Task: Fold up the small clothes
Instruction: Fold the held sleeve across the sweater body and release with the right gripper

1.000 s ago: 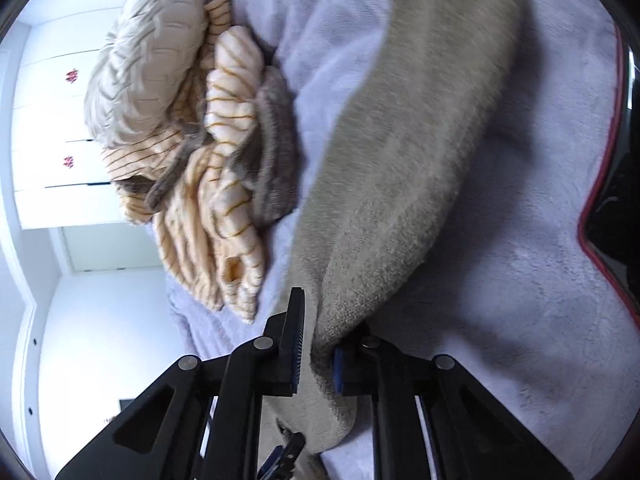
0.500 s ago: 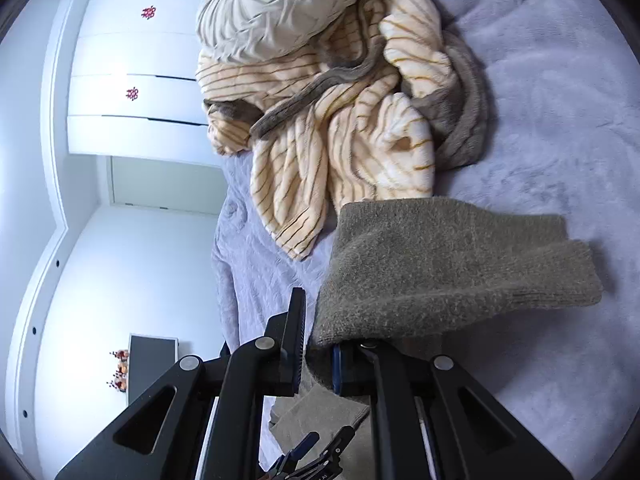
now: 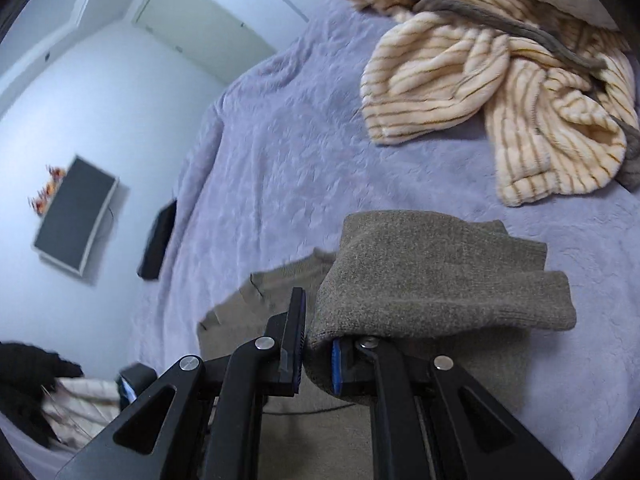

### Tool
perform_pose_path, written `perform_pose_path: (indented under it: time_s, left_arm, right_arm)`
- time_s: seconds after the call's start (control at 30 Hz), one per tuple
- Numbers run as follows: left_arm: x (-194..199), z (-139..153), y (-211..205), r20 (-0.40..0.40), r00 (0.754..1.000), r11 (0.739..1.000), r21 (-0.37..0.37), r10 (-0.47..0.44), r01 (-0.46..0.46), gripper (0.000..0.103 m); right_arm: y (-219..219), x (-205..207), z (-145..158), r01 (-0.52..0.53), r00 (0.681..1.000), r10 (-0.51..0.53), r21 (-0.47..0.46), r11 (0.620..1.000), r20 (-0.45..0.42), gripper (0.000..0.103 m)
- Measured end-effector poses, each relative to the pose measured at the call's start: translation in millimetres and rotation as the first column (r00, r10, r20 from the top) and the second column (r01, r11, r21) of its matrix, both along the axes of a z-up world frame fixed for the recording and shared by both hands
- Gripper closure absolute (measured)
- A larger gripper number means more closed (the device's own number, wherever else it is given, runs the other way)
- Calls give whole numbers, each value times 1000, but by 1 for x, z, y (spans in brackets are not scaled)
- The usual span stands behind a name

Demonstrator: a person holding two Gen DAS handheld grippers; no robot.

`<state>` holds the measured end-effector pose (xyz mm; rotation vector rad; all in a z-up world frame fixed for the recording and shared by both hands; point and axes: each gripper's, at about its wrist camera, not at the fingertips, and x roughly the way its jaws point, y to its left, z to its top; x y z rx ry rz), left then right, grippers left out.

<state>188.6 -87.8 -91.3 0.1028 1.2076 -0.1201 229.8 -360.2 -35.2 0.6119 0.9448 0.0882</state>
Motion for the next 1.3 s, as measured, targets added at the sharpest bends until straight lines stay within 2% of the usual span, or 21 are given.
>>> perform_pose_path:
  time_s: [0.17, 0.33, 0.47, 0.5, 0.6, 0.63, 0.7, 0.73, 0.8, 0.87, 0.9, 0.93, 0.97, 1.0, 1.07, 1.13, 1.23, 1.3]
  left_arm:
    - [5, -10, 41, -38, 998, 999, -5, 49, -50, 4]
    - [2, -18, 58, -59, 998, 999, 0, 34, -34, 4]
    - [0, -24, 61, -69, 997, 1000, -7, 23, -23, 4]
    - [0, -24, 61, -72, 997, 1000, -9, 23, -23, 4]
    - [-2, -23, 60, -69, 997, 999, -21, 22, -24, 4]
    - [-2, -22, 59, -67, 998, 999, -25, 21, -22, 4]
    - [-1, -20, 57, -62, 998, 999, -33, 15, -17, 4]
    - [-1, -19, 57, -59, 998, 999, -37, 13, -15, 4]
    - [0, -18, 54, -53, 999, 999, -46, 8, -10, 4]
    - [-1, -17, 54, -47, 999, 999, -46, 6, -8, 4]
    - [-2, -16, 54, -49, 999, 999, -47, 6, -8, 4]
    - [-3, -16, 56, -50, 999, 999, -49, 7, -9, 4]
    - [-5, -15, 58, -50, 999, 999, -50, 8, -11, 4]
    - [-6, -13, 61, -47, 999, 999, -49, 10, -13, 4]
    - [-10, -10, 68, -34, 999, 999, -42, 17, -18, 4]
    - [-15, -7, 78, -18, 999, 999, -34, 32, -32, 4]
    - [-20, -7, 93, -7, 998, 998, -20, 59, -59, 4]
    - [-21, -8, 103, -13, 997, 997, -11, 79, -79, 4]
  right_arm:
    - [81, 15, -58, -187, 976, 163, -173, 967, -142, 91]
    - [118, 17, -113, -281, 939, 208, -266, 922, -272, 91]
    - [123, 15, -116, -296, 935, 210, -305, 905, -285, 86]
    - [123, 16, -114, -299, 933, 213, -297, 907, -288, 79]
    - [107, 15, -107, -247, 943, 181, -224, 943, -278, 56]
    - [101, 13, -104, -213, 951, 158, -193, 958, -265, 52]
    - [82, 6, -101, -106, 967, 82, -90, 990, -242, 52]
    - [66, 1, -104, -25, 971, 23, -4, 1000, -238, 52]
    - [50, -6, -114, 90, 968, -63, 101, 991, -243, 52]
    - [27, -14, -123, 223, 953, -168, 211, 952, -250, 52]
    - [18, -15, -127, 277, 944, -212, 261, 925, -254, 56]
    - [9, -18, -130, 335, 930, -261, 303, 892, -259, 80]
    - [7, -14, -129, 351, 926, -278, 309, 884, -256, 92]
    - [9, -10, -124, 342, 930, -274, 297, 892, -246, 95]
    - [26, 8, -106, 237, 961, -197, 210, 949, -193, 95]
    - [57, 24, -87, 74, 988, -59, 107, 991, -143, 95]
    - [114, 38, -71, -151, 982, 149, -13, 988, -116, 95]
    - [152, 41, -75, -282, 954, 268, -90, 955, -137, 95]
